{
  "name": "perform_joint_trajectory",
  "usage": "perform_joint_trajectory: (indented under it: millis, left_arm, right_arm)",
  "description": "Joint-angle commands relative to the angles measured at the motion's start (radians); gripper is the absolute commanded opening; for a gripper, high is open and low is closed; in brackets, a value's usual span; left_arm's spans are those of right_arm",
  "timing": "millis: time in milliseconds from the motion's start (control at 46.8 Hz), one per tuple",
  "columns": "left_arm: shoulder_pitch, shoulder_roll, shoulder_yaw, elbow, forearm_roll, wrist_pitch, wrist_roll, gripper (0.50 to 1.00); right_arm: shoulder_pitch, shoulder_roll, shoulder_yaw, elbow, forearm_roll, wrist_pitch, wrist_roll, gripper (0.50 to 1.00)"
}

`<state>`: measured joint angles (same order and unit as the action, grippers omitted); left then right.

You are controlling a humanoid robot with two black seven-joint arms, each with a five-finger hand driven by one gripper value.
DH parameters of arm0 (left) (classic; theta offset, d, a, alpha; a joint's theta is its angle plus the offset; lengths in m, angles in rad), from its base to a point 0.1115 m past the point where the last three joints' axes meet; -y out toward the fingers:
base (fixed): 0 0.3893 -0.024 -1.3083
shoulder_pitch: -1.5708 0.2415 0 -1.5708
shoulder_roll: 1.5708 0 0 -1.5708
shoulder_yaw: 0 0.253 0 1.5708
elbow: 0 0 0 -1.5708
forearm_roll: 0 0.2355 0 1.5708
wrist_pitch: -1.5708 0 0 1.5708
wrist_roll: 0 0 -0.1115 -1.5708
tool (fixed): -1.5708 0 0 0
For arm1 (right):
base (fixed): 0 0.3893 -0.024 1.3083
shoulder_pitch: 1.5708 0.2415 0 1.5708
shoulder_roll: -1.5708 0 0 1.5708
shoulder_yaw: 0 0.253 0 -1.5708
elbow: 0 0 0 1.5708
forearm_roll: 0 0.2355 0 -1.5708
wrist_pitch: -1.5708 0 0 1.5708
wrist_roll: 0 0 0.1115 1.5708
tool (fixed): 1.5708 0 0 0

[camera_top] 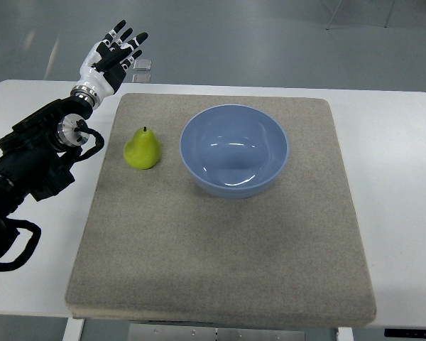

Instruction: Place pear in bowl with left hand

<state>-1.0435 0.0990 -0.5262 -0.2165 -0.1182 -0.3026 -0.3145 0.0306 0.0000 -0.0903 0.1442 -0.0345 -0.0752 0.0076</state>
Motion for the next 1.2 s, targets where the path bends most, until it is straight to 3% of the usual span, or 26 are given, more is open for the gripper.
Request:
perform_joint_trajectory:
  millis: [0, 897, 1175]
  left_arm:
    - [-0.001, 0.001, 0.002, -0.001, 0.0, 0.002, 0.0, 0.992]
    - [-0.038, 0.033, 0.075, -0.007, 0.017, 0.026, 0.005, 0.99]
    - [-0.064, 0.145, 0.25, -0.167, 0.02, 0.026, 0.005, 0.99]
  right_arm:
    - [0.0, 0.0, 0.0, 0.0, -0.001, 0.0, 0.0, 0.924]
    - [0.0, 0.0, 0.0, 0.0, -0.001, 0.0, 0.0, 0.926]
    - [0.0, 0.0, 0.0, 0.0, 0.001, 0.0, 0.0, 0.924]
